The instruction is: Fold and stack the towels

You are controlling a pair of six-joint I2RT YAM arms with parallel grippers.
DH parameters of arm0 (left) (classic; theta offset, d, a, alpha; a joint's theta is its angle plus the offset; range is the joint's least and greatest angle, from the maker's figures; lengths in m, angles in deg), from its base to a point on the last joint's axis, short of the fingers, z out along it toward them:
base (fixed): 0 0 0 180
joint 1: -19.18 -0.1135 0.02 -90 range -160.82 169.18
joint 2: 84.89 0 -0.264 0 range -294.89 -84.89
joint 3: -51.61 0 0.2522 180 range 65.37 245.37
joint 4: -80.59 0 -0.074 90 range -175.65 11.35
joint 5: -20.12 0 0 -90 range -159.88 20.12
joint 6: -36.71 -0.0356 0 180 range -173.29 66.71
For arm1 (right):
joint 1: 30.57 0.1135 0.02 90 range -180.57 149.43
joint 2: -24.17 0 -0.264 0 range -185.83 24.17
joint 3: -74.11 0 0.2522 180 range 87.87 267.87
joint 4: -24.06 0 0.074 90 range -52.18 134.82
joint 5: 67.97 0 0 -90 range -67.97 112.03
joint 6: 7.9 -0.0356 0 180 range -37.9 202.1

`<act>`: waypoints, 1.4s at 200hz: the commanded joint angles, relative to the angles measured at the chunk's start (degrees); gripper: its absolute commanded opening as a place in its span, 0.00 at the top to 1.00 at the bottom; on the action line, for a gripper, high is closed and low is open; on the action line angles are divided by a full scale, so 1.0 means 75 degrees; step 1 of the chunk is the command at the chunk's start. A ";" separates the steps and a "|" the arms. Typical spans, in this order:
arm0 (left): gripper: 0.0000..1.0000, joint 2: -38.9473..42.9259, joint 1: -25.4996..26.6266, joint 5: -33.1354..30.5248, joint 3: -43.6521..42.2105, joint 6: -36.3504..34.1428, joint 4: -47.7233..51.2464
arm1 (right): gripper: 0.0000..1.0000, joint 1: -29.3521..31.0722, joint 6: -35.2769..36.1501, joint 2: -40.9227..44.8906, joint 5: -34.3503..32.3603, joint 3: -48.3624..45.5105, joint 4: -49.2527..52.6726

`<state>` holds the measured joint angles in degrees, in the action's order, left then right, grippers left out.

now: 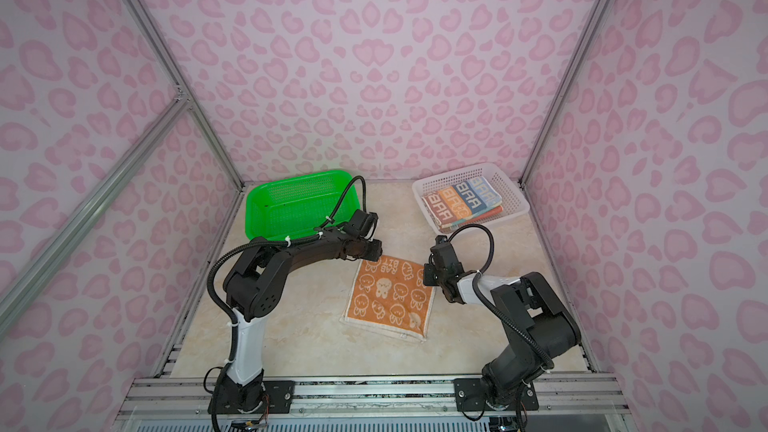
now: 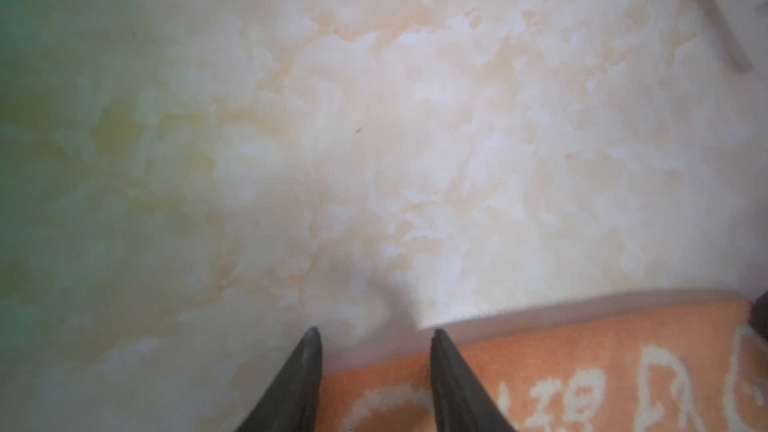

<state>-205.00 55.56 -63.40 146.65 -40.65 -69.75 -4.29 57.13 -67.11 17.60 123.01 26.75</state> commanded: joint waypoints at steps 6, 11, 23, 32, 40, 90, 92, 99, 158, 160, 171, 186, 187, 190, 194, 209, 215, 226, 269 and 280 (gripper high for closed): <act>0.47 0.0244 -0.0023 -0.0565 0.0152 0.0220 0.1345 | 1.00 0.0011 0.0119 -0.0024 0.0063 -0.0082 0.0708; 0.46 0.0290 -0.0037 -0.0628 0.0186 0.0266 0.1416 | 1.00 0.0011 0.0127 -0.0017 0.0062 -0.0079 0.0703; 0.45 0.0397 -0.0034 -0.0779 0.0203 0.0421 0.1560 | 1.00 0.0011 0.0125 0.0010 0.0080 -0.0078 0.0719; 0.45 0.0503 -0.0026 -0.0822 0.0203 0.0501 0.1596 | 1.00 0.0011 0.0136 0.0020 0.0086 -0.0088 0.0711; 0.45 0.0583 -0.0030 -0.0880 0.0202 0.0549 0.1606 | 1.00 0.0011 0.0145 0.0037 0.0075 -0.0099 0.0693; 0.50 0.0432 -0.0023 -0.0747 0.0203 0.0666 0.1864 | 1.00 0.0023 0.0168 0.0056 0.0092 -0.0193 0.0585; 0.50 0.0407 -0.0023 -0.0756 0.0202 0.0675 0.1864 | 1.00 0.0029 0.0166 0.0060 0.0096 -0.0196 0.0576; 0.51 0.0344 -0.0030 -0.0734 0.0211 0.0699 0.1864 | 1.00 0.0032 0.0172 0.0060 0.0098 -0.0196 0.0583; 0.59 -0.0089 -0.0034 -0.0581 0.0504 0.0755 0.1659 | 1.00 0.0074 0.0237 0.0060 0.0057 -0.0185 0.0573; 0.59 -0.0099 -0.0040 -0.0562 0.0506 0.0752 0.1649 | 1.00 0.0080 0.0236 0.0050 0.0053 -0.0179 0.0571; 0.63 -0.0184 -0.0036 -0.0481 0.0547 0.0740 0.1613 | 1.00 0.0082 0.0259 0.0038 0.0069 -0.0164 0.0580; 0.73 -0.0268 -0.0037 -0.0365 0.0545 0.0718 0.1561 | 1.00 0.0092 0.0275 0.0001 0.0072 -0.0143 0.0585; 0.74 -0.0271 -0.0042 -0.0357 0.0544 0.0711 0.1560 | 1.00 0.0093 0.0279 0.0004 0.0073 -0.0146 0.0580; 0.75 -0.0282 -0.0035 -0.0350 0.0537 0.0714 0.1539 | 1.00 0.0093 0.0291 -0.0003 0.0071 -0.0142 0.0577; 0.78 -0.0293 -0.0034 -0.0340 0.0531 0.0716 0.1538 | 1.00 0.0101 0.0293 -0.0015 0.0074 -0.0120 0.0595; 0.86 -0.0313 -0.0040 -0.0319 0.0488 0.0711 0.1543 | 1.00 0.0105 0.0317 -0.0022 0.0054 -0.0092 0.0623; 0.88 -0.0310 -0.0039 -0.0314 0.0465 0.0706 0.1533 | 1.00 0.0105 0.0319 -0.0033 0.0058 -0.0083 0.0619; 0.93 -0.0273 -0.0036 -0.0323 0.0394 0.0703 0.1500 | 1.00 0.0105 0.0342 -0.0050 0.0063 -0.0057 0.0623; 0.97 0.0349 -0.0044 -0.0554 -0.0242 0.0543 0.0847 | 1.00 0.0152 0.0536 -0.0008 0.0280 0.0063 0.0374; 0.97 0.0704 -0.0035 -0.0739 -0.0532 0.0487 0.0447 | 1.00 0.0155 0.0606 0.0030 0.0347 0.0115 0.0315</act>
<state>-203.67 55.26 -67.05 146.10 -35.64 -64.52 -3.24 60.17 -66.94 18.28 123.36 27.23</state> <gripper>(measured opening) 0.055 0.050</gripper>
